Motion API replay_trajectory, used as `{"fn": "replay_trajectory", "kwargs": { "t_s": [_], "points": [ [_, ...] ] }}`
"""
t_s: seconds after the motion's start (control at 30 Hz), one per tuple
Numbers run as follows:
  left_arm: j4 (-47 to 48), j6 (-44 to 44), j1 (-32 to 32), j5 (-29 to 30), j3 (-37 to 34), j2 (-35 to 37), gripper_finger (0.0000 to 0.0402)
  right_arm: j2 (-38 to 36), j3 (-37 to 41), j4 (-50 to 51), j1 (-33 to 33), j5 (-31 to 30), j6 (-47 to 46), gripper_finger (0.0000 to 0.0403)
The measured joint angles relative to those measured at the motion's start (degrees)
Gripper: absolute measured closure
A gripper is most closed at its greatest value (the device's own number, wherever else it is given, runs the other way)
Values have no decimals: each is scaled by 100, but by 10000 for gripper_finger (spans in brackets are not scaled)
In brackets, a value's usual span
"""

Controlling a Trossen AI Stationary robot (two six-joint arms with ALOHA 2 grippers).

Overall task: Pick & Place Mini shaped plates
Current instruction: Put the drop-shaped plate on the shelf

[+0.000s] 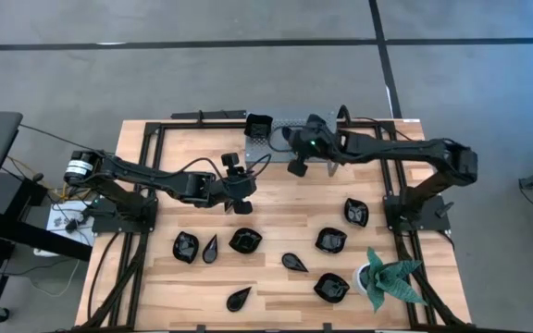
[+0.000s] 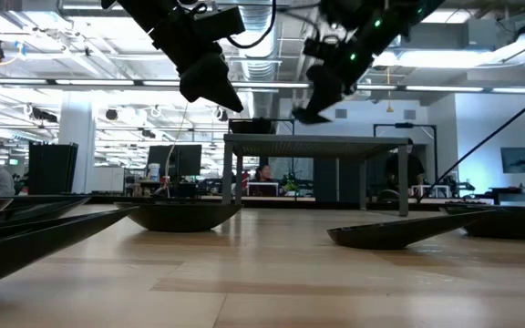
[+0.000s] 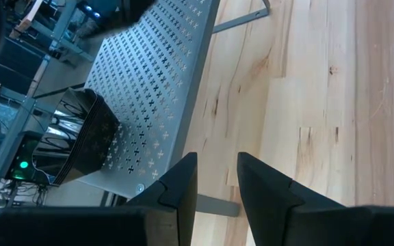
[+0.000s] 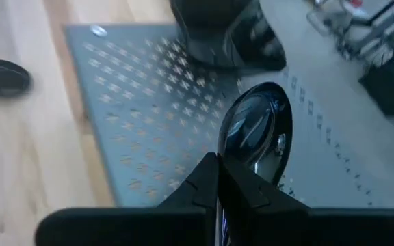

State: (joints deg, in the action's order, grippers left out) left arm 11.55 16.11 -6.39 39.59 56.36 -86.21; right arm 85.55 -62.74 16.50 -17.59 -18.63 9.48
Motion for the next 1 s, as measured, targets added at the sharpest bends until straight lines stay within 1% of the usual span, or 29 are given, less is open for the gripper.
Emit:
{"fn": "replay_trajectory", "kwargs": {
  "t_s": [0.07, 0.2, 0.4, 0.47, 0.57, 0.67, 0.8, 0.9, 1.0],
  "points": [
    [-1, 3, -1, -1, 0, 0, 295, 180, -185, 203, -141, 26, -174, 400],
    [-2, 5, 1, 0, 0, 0, 295, 574, -839, 745, -307, 20, -342, 401],
    [-2, -4, -1, -2, 0, 0, 295, 1343, -1928, 2027, -419, -74, -203, 399],
    [-2, -6, 1, -2, 0, 0, 295, 1561, -2183, 2521, -425, -88, -176, 399],
    [-2, -4, -1, -2, 0, 0, 295, 1806, -2486, 2933, -415, -92, 141, 399],
    [-1, -4, -1, -2, 0, 0, 295, 1969, -2651, 3006, -382, -123, 408, 399],
    [-2, -8, -1, -2, 0, 0, 295, 2068, -2809, 3025, -381, -153, 462, 396],
    [-1, -8, 1, -2, 0, 0, 295, 2068, -2842, 3035, -382, -259, 476, 382],
    [0, -8, -1, -2, 0, 0, 295, 2043, -2841, 3116, -382, -269, 502, 358]
  ]
}}
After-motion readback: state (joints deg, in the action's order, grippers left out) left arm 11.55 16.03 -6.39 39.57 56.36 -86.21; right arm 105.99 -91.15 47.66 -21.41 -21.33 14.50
